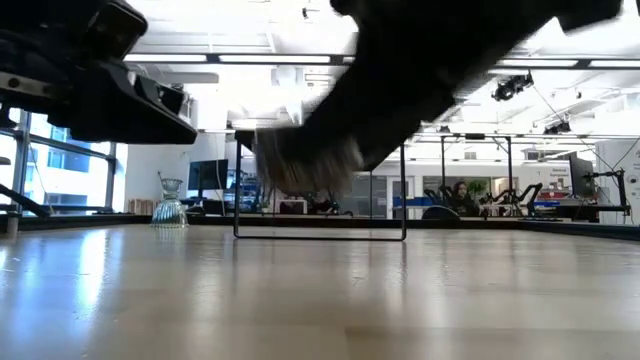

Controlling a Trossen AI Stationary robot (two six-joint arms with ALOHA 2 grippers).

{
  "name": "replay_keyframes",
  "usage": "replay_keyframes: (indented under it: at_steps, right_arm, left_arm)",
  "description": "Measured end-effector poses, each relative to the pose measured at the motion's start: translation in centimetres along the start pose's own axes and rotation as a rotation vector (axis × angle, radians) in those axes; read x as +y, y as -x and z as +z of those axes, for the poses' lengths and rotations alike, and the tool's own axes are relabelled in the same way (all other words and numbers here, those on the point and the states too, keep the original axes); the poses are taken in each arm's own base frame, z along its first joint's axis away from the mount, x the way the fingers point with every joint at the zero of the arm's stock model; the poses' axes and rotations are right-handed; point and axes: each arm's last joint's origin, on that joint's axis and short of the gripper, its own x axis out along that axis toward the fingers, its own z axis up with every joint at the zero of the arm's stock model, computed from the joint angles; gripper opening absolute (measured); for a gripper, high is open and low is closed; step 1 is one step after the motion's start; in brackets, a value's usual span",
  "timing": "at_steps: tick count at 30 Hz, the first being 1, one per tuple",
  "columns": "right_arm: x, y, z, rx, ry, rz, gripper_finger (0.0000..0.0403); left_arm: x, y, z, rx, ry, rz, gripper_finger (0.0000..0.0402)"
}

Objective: Pick & Place candle stick holders
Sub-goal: Put the black scented candle on the shelf aligned with the other red scented candle

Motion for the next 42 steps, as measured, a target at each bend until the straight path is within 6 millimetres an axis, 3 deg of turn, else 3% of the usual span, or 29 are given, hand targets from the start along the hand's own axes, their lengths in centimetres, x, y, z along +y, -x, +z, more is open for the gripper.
replay_keyframes:
  at_steps: [5,10,16,24,42]
  right_arm:
    - [-3.2,1.6,4.9,-0.106,-0.112,-0.197,0.0293]
    - [-7.1,1.4,9.6,-0.15,-0.202,-0.389,0.0292]
    - [-11.7,0.8,12.8,-0.167,-0.281,-0.478,0.0292]
    - [-15.9,0.0,11.7,-0.104,-0.336,-0.51,0.0292]
    - [-18.8,-0.2,11.7,-0.073,-0.349,-0.505,0.0304]
  left_arm:
    - [-0.3,0.2,-0.3,0.031,0.029,0.041,0.0001]
    - [-0.3,0.2,-0.5,0.046,0.026,0.057,0.0001]
    - [-0.3,0.2,-0.5,0.047,0.026,0.053,0.0001]
    - [-0.3,0.2,-0.6,0.061,0.022,0.046,0.0001]
    - [-0.3,0.2,-0.6,0.059,0.045,0.045,0.0001]
